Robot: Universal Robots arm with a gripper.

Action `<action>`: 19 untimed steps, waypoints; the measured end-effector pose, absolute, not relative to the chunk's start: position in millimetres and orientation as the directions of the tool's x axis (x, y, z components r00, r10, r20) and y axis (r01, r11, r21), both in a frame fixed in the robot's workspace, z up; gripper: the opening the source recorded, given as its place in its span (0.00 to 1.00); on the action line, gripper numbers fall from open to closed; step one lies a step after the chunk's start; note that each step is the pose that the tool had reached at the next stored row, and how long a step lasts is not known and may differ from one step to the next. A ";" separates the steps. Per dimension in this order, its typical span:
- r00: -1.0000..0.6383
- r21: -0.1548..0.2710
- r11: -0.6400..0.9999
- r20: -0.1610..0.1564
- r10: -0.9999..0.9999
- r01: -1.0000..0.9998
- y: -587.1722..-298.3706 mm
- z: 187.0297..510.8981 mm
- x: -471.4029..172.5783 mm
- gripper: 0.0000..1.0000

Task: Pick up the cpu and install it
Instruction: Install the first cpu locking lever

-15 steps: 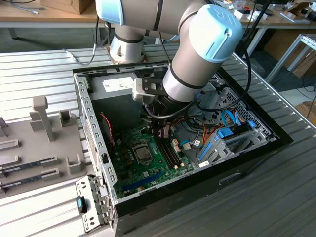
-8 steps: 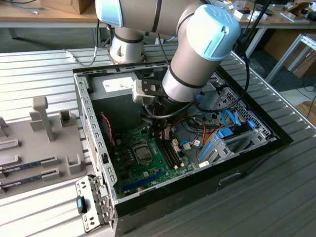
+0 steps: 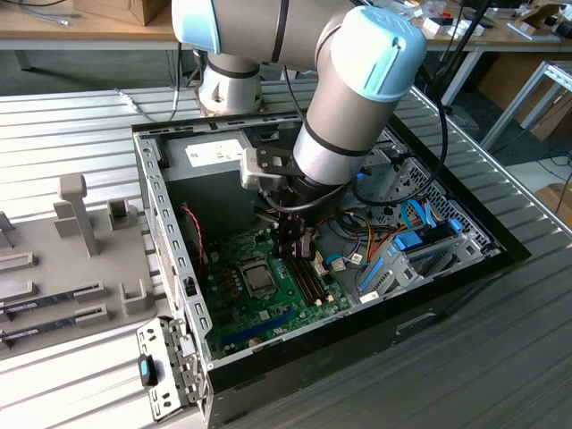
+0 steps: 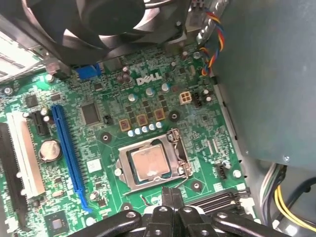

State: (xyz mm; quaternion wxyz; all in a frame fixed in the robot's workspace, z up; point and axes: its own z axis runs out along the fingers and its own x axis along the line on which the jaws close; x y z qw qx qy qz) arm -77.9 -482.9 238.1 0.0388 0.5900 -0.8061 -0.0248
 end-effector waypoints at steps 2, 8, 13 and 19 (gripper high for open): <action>-0.300 0.083 0.302 0.042 -0.953 -0.950 -483.5 238.1 -77.9 0.11; -0.287 0.069 0.293 0.086 -0.954 -0.954 -484.6 237.9 -77.9 0.11; -0.281 0.060 0.289 0.117 -0.953 -0.955 -484.6 236.6 -77.9 0.11; -0.280 0.057 0.289 0.126 -0.952 -0.956 -484.6 230.9 -77.8 0.11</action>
